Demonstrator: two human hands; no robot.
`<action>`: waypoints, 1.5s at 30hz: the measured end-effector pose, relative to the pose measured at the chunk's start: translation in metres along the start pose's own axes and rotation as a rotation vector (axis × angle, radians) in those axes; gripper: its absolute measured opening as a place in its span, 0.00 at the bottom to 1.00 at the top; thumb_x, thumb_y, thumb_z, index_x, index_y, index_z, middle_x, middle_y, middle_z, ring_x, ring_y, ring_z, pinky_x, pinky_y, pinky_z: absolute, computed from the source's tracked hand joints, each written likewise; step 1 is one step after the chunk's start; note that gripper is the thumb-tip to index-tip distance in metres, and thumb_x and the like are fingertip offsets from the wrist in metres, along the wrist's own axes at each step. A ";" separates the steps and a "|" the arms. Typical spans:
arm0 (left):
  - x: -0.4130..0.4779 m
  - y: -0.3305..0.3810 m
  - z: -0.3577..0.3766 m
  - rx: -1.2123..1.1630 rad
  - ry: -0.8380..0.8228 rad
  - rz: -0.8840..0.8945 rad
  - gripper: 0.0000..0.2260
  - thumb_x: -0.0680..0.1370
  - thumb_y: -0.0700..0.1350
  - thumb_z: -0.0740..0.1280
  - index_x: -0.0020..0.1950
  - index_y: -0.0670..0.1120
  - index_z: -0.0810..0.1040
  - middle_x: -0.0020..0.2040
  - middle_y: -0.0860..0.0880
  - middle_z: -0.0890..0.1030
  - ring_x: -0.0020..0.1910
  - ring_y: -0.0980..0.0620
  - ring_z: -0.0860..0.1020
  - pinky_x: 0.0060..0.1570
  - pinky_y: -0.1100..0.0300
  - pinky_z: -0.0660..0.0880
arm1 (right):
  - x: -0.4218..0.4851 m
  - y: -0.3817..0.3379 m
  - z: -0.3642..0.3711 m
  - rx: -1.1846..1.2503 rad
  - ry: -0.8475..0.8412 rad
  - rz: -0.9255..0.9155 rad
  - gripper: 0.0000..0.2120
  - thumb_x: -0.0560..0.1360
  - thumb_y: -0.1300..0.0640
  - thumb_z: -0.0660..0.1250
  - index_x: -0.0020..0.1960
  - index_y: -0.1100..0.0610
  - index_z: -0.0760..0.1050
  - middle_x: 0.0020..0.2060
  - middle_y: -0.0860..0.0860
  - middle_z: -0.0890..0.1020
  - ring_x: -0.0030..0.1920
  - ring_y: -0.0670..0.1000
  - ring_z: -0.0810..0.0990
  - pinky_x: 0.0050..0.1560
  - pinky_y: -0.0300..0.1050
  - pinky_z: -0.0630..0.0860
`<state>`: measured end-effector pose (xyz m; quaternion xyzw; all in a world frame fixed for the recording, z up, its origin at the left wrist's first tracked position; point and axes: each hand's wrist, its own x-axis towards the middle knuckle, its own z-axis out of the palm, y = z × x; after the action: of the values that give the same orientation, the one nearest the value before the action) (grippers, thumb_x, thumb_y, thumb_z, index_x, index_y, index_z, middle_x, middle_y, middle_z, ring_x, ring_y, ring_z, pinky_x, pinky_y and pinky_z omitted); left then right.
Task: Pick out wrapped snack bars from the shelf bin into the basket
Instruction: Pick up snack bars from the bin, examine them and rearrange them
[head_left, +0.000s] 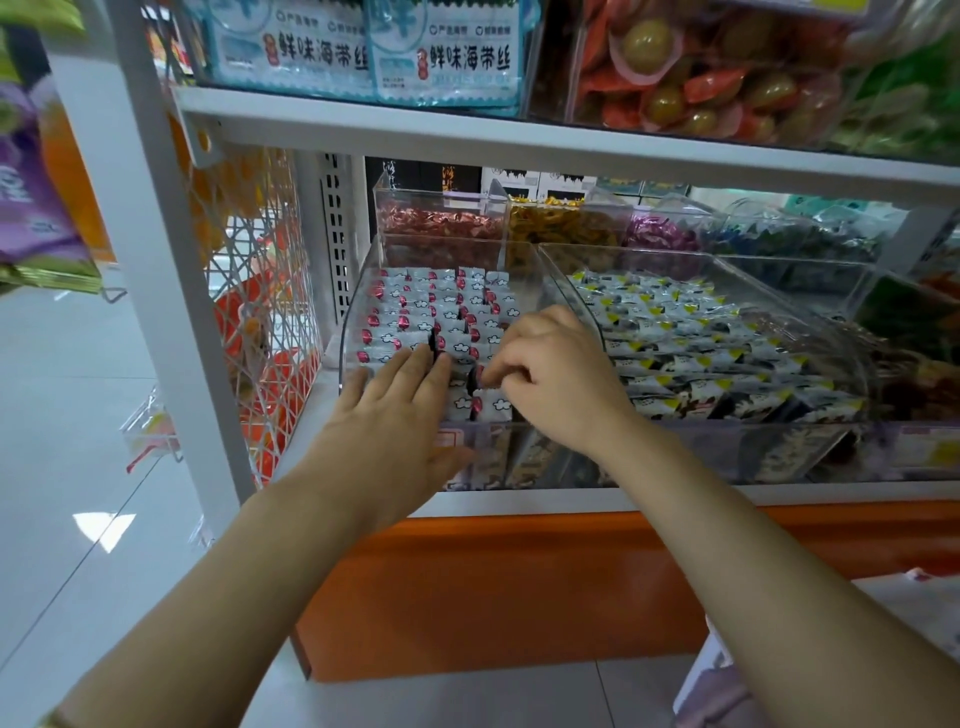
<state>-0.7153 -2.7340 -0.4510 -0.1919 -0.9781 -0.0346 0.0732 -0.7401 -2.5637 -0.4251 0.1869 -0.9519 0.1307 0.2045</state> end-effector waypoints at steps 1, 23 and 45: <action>0.000 -0.001 0.000 -0.015 0.009 0.000 0.37 0.78 0.63 0.51 0.76 0.48 0.36 0.78 0.48 0.39 0.76 0.51 0.39 0.72 0.51 0.38 | 0.004 0.001 0.000 -0.003 0.003 0.005 0.12 0.74 0.62 0.62 0.47 0.51 0.83 0.50 0.48 0.79 0.57 0.51 0.67 0.55 0.45 0.62; 0.001 0.001 -0.016 -0.388 0.154 -0.015 0.39 0.73 0.60 0.64 0.77 0.48 0.49 0.78 0.50 0.51 0.75 0.51 0.51 0.72 0.56 0.51 | 0.011 0.005 -0.020 0.407 0.165 0.092 0.03 0.74 0.59 0.68 0.41 0.55 0.75 0.41 0.47 0.74 0.41 0.43 0.72 0.42 0.31 0.67; 0.006 0.013 -0.026 -1.715 0.202 -0.313 0.16 0.82 0.55 0.54 0.49 0.45 0.73 0.28 0.45 0.78 0.21 0.53 0.70 0.20 0.64 0.66 | -0.043 -0.008 -0.028 1.785 0.217 0.499 0.10 0.75 0.68 0.61 0.56 0.66 0.74 0.42 0.57 0.83 0.38 0.52 0.84 0.34 0.39 0.79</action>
<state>-0.7120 -2.7220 -0.4236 -0.0404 -0.6189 -0.7843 -0.0158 -0.6909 -2.5488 -0.4173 0.0519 -0.4874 0.8708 0.0391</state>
